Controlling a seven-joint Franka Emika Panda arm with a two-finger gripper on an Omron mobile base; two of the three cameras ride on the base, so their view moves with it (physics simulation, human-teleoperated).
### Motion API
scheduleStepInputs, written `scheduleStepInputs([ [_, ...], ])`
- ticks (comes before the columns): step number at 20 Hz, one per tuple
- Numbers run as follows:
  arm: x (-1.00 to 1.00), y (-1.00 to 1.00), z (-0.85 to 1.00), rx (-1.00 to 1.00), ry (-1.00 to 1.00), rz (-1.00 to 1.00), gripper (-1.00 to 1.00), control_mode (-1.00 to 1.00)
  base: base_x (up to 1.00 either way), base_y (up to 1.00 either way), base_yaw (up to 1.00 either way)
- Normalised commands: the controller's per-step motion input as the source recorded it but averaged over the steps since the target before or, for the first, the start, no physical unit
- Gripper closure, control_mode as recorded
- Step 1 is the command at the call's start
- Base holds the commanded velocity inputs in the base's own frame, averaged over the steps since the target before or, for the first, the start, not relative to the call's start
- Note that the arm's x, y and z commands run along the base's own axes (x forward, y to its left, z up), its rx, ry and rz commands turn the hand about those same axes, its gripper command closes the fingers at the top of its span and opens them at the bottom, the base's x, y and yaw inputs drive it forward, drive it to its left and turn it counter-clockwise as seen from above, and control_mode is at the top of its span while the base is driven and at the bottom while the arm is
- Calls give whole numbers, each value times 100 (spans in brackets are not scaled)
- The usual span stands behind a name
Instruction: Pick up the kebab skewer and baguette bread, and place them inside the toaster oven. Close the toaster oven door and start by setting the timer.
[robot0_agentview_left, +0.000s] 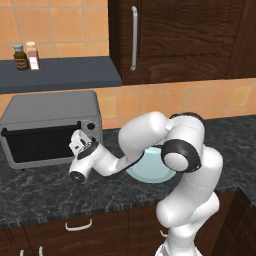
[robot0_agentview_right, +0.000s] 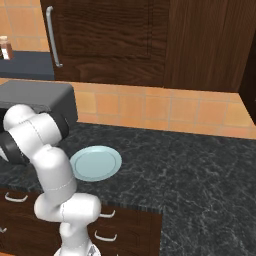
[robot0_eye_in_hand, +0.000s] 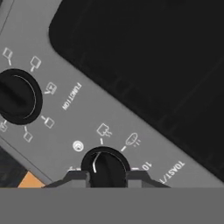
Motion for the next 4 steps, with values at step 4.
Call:
scheduleStepInputs([
  [4, 7, 0, -40, 68, -13, -11, 100, -100, 0, 0, 0],
])
